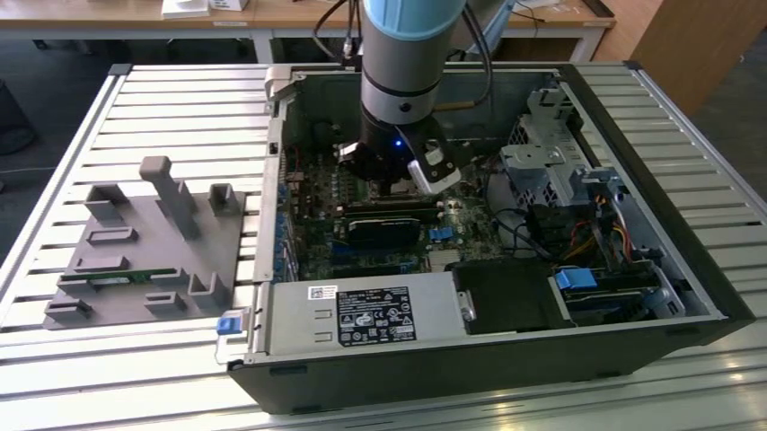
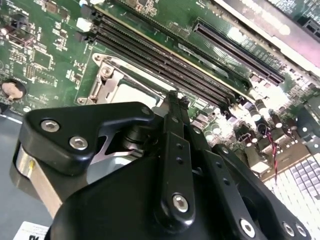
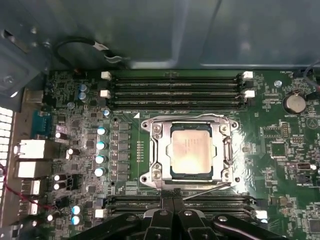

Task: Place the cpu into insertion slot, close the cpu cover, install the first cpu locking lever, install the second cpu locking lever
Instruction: 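Install the second cpu locking lever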

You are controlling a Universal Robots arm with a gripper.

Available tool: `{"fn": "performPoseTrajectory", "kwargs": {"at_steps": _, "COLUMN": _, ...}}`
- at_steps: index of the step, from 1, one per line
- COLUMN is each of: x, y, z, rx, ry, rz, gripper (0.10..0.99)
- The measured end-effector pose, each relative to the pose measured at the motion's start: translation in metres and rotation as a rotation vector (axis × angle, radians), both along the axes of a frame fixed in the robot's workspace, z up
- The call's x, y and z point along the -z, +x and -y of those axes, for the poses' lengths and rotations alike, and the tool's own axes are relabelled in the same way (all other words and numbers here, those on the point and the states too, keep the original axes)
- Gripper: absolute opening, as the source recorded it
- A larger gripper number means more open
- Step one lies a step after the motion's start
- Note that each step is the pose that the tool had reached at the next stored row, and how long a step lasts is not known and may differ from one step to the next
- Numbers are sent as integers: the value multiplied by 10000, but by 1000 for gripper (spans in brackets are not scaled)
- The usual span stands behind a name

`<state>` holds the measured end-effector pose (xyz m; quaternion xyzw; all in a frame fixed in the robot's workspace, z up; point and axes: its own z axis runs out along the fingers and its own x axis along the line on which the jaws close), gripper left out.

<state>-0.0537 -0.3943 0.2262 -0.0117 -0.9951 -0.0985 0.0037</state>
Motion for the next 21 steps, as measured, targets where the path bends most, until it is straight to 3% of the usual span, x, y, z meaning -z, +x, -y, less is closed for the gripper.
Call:
{"fn": "performPoseTrajectory", "kwargs": {"at_steps": 4, "x": 63, "y": -1, "z": 1, "rx": 9, "ry": 22, "rz": -9, "gripper": 118}}
{"fn": "performPoseTrajectory", "kwargs": {"at_steps": 8, "x": 67, "y": 0, "z": 33, "rx": 25, "ry": 298, "rz": -8, "gripper": 118}}
{"fn": "performPoseTrajectory", "kwargs": {"at_steps": 17, "x": 67, "y": -30, "z": 134, "rx": 38, "ry": 725, "rz": -8, "gripper": 118}}
{"fn": "performPoseTrajectory", "kwargs": {"at_steps": 21, "x": 91, "y": -93, "z": 147, "rx": 35, "ry": 812, "rz": -8, "gripper": 118}}
